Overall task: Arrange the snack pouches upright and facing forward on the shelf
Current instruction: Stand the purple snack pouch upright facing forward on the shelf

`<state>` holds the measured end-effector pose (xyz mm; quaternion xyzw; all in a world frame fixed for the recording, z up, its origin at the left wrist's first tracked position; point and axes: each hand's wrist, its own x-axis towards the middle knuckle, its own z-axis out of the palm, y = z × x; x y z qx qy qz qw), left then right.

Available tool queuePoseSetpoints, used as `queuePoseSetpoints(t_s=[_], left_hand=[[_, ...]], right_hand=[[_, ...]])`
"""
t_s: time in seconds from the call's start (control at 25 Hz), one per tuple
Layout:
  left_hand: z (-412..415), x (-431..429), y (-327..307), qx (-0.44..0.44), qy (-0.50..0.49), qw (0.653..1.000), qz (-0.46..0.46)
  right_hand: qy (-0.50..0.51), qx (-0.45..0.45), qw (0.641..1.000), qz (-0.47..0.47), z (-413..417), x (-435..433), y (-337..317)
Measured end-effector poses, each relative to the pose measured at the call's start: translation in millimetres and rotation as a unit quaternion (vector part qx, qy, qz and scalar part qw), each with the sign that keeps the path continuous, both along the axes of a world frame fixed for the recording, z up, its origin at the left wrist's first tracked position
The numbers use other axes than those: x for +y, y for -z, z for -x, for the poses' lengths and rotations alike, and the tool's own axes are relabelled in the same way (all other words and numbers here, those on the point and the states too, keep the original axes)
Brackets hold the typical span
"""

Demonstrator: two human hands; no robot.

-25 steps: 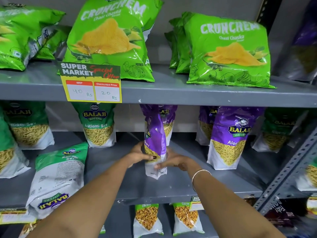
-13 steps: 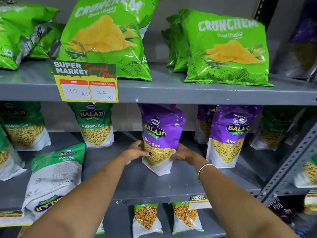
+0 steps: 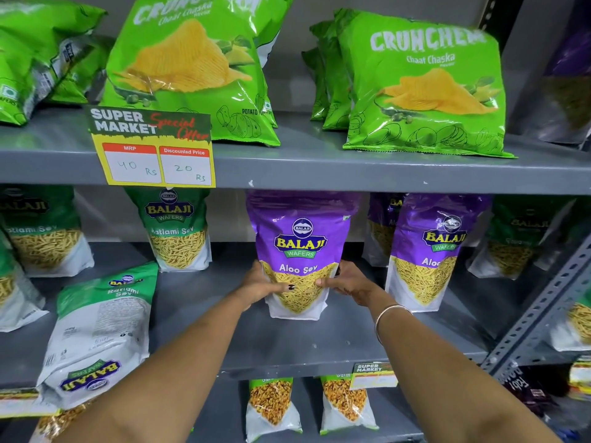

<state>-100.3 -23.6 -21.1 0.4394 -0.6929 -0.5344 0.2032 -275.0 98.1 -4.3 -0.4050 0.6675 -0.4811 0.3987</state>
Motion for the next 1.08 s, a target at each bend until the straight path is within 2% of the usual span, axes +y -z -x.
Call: queuePoseSetpoints(t_s=[0.44,0.56,0.68,0.8,0.88,1.0,1.04,1.08], left_hand=[[9,9,2,-0.039,-0.046,0.997,0.049],[7,10,2,-0.039,-0.025,0.999,0.021],[-6,12,-5,-0.060,0.043,0.997,0.015],[-35,0,-18,-0.117,0.022,0.989,0.091],[-67,-16,-28,-0.133,-0.032,0.979,0.150],[-133,-50,-40,-0.162,-0.108,0.962,0.193],[-158,-64,-40,-0.195,-0.126,0.951,0.205],[-183,-74,-38,-0.235,-0.141,0.938,0.210]], right_hand=[[-0.020,0.000,1.000,-0.007,4,0,-5],[-0.027,0.001,0.995,-0.096,6,0,-11],[-0.041,0.037,0.955,-0.290,13,0,-22],[-0.144,0.074,0.866,-0.473,7,-10,-35],[-0.198,0.066,0.832,-0.514,-12,-25,-39],[-0.262,0.063,0.803,-0.531,-65,-52,-38],[-0.279,0.071,0.808,-0.514,-85,-64,-34],[-0.274,0.077,0.830,-0.479,-106,-77,-29]])
